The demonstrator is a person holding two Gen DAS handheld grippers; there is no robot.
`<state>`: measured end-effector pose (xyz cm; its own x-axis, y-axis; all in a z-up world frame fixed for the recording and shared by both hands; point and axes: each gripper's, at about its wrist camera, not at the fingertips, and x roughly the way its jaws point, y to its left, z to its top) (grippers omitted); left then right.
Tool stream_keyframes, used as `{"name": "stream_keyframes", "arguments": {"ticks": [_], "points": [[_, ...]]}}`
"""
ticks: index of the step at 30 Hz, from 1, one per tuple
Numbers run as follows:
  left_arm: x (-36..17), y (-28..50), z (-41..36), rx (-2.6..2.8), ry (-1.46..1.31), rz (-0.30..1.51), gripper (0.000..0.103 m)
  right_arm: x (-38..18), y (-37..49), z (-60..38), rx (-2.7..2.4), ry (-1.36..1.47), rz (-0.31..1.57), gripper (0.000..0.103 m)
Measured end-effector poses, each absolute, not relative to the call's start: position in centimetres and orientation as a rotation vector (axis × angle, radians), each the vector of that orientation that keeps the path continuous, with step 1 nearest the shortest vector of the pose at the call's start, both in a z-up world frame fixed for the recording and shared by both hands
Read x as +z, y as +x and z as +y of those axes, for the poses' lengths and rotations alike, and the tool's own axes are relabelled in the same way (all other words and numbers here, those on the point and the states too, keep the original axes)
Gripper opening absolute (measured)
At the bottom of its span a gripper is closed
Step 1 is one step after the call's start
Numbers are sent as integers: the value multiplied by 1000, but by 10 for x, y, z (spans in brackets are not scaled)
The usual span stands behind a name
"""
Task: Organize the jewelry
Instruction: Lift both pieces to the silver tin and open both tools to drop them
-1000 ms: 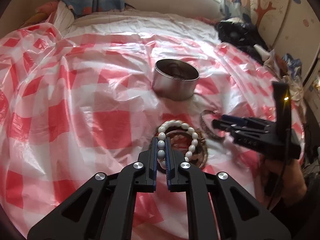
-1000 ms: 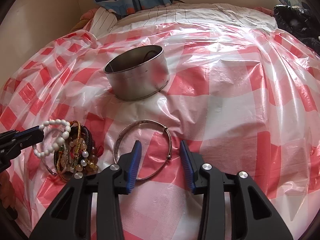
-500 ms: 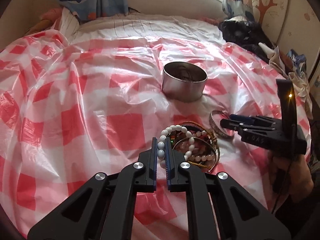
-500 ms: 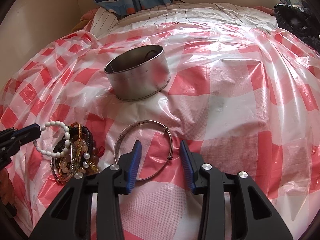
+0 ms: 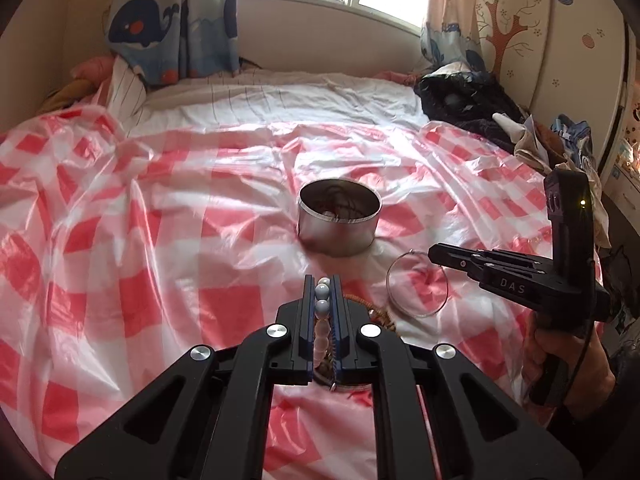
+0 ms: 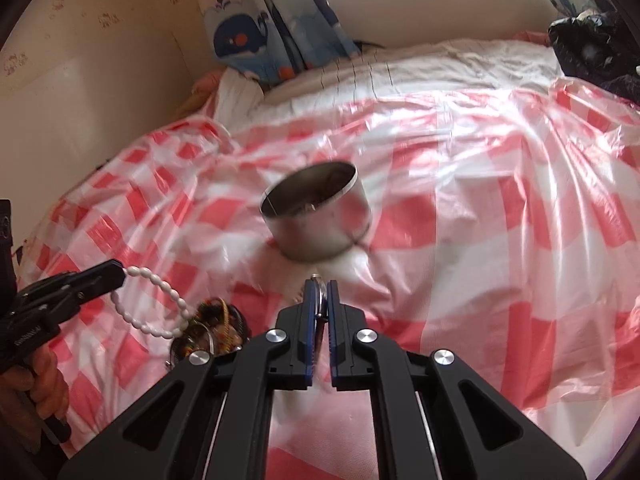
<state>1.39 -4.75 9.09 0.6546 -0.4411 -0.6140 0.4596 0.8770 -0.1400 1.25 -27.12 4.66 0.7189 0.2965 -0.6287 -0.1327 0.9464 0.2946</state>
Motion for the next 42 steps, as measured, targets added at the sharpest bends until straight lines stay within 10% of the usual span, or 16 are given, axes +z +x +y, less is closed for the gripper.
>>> {"name": "stream_keyframes", "arguments": {"ticks": [27,28,29,31,42], "points": [[104,33,-69,-538,18,671,6,21,26,-265,186,97,862,1],[103,33,-69,-537,19,673,6,22,25,-266,186,98,852,8],[103,33,-69,-538,20,674,6,21,26,-268,188,109,859,38],[103,33,-71,-539,22,676,6,19,29,-267,151,90,867,52],[103,34,-72,-544,20,671,6,5,37,-266,131,65,935,3]]}}
